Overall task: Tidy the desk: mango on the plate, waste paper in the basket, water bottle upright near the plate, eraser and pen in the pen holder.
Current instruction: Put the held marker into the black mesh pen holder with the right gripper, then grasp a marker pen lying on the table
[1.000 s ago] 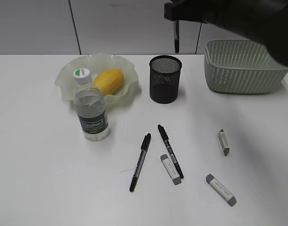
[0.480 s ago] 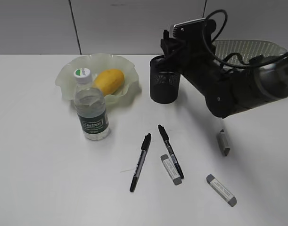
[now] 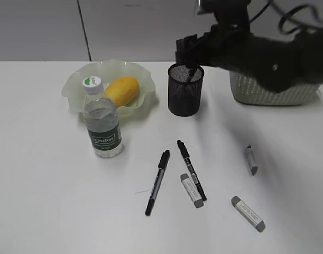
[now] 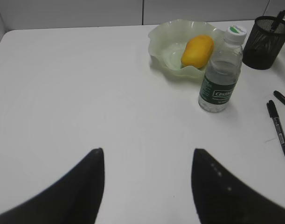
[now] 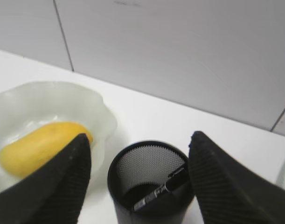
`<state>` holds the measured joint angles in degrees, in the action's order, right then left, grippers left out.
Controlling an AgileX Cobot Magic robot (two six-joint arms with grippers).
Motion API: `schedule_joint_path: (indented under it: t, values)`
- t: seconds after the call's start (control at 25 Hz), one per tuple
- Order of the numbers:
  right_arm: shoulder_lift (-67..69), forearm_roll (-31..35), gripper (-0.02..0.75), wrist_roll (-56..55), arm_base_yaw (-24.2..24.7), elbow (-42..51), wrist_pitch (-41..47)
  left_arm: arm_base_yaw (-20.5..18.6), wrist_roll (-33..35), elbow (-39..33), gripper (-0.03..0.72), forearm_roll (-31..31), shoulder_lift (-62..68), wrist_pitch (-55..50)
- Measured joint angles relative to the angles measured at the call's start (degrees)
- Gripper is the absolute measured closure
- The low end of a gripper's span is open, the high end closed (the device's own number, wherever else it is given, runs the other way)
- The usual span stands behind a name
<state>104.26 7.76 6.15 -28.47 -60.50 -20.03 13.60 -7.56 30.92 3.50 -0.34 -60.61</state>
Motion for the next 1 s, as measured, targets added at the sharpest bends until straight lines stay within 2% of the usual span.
schedule_joint_path:
  t: [0.16,0.28,0.56,0.68,0.76,0.92,1.0]
  values:
    - [-16.1,-1.6,0.316,2.3,0.0,0.0,27.6,0.0,0.0,0.0,0.256,0.0,0.0,0.0]
    - [-27.7,-3.7,0.355,0.7,0.0,2.8,46.3,0.0,0.0,0.0,0.264,0.0,0.0,0.0]
    - [-55.8,-14.9,0.367,-14.3,0.0,16.2,78.3,0.0,0.0,0.0,0.279,0.0,0.0,0.0]
    - [-69.2,-15.7,0.365,-16.5,0.0,21.4,86.6,0.0,0.0,0.0,0.284,0.0,0.0,0.0]
    - [-77.7,-15.8,0.337,-16.9,0.0,23.3,88.8,0.0,0.0,0.0,0.285,0.0,0.5,0.0]
    - [-91.2,-15.9,0.241,-17.1,0.0,25.7,89.1,0.0,0.0,0.0,0.287,0.0,3.4,0.2]
    - [-95.6,-15.9,0.220,-17.1,0.0,27.0,88.3,0.0,0.2,0.0,0.288,0.0,5.8,0.2]
